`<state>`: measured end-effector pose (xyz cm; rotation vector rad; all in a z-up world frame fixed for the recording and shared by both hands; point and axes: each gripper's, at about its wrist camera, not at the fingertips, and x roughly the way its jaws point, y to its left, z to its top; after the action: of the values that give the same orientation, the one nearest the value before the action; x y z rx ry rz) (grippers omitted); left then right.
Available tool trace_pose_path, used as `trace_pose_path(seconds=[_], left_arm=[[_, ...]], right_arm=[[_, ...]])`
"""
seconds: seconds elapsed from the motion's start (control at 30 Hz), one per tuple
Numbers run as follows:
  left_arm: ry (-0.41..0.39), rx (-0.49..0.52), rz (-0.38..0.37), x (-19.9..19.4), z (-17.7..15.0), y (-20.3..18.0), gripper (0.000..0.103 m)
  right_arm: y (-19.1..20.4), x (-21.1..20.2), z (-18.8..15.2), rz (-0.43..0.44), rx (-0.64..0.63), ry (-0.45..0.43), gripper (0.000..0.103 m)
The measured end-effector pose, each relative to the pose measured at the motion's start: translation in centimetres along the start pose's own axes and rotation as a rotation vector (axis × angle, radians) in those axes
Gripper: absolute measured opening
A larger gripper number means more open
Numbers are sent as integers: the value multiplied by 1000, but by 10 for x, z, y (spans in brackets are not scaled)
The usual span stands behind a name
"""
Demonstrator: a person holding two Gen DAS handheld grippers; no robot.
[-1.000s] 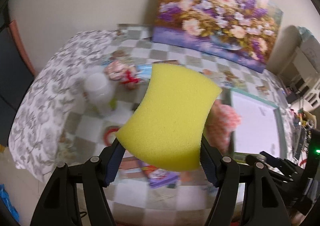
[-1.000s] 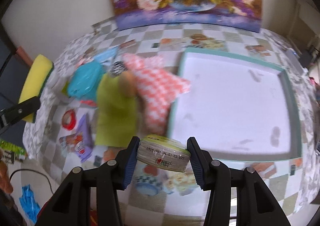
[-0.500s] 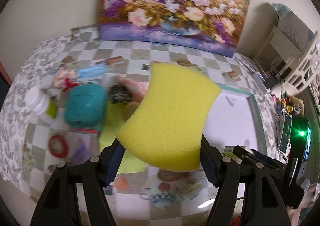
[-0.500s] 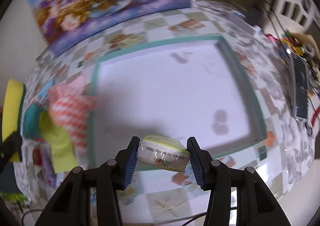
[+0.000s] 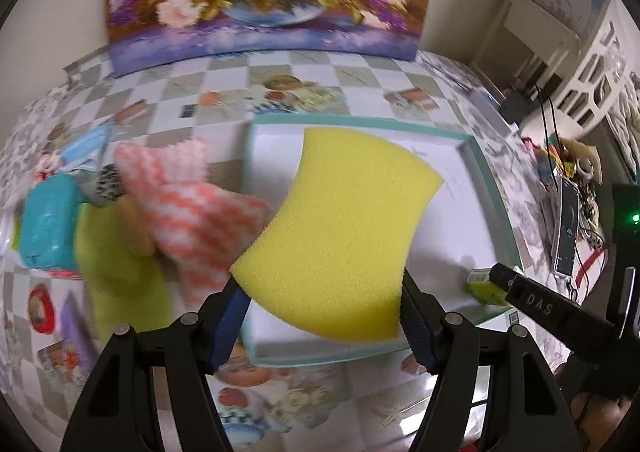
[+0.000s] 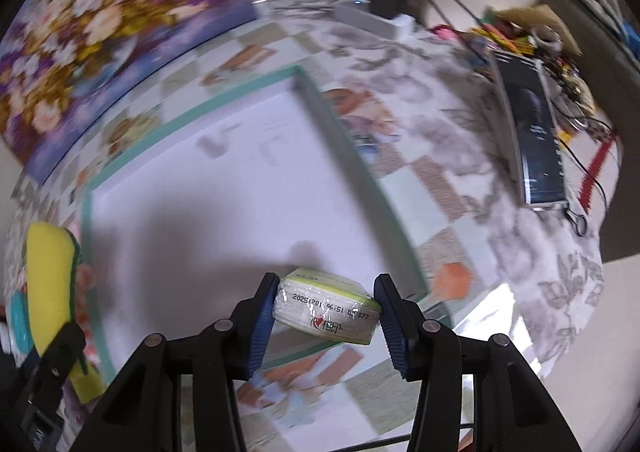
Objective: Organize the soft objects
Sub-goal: 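Carry both items over the white tray and release the sponge from the left tool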
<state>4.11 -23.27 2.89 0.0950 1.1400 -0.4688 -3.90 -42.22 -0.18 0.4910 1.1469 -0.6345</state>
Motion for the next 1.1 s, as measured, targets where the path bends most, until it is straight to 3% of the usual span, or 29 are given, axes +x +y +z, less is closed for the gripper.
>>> trace_pose_path(seconds=[0.2, 0.43, 0.5, 0.57, 0.6, 0.73, 0.9, 0.93, 1.0, 1.1], left_arm=[[2, 35, -20, 22, 1, -16, 72], [73, 32, -79, 39, -6, -20, 74], [105, 20, -69, 40, -5, -19, 76], [104, 3, -82, 40, -6, -15, 76], [101, 0, -79, 39, -6, -14, 76], [76, -12, -47, 32, -5, -5, 77], [10, -49, -7, 19, 0, 9, 86], [-4, -55, 8, 17, 0, 12, 88], [-37, -72, 44, 14, 2, 20, 99], [-78, -97, 112, 9, 3, 31, 102]], right_arm=[[-8, 4, 7, -27, 5, -22, 51], [5, 6, 7, -46, -52, -42, 53], [9, 5, 6, -53, -66, -46, 59], [12, 4, 6, -42, -72, -45, 77], [13, 4, 5, -36, -75, -47, 77], [17, 5, 3, -47, -91, -41, 79], [17, 6, 1, -52, -91, -29, 82], [18, 7, 1, -48, -93, -25, 85], [19, 9, 0, -33, -99, -15, 103], [23, 8, -3, -28, -119, -21, 103]])
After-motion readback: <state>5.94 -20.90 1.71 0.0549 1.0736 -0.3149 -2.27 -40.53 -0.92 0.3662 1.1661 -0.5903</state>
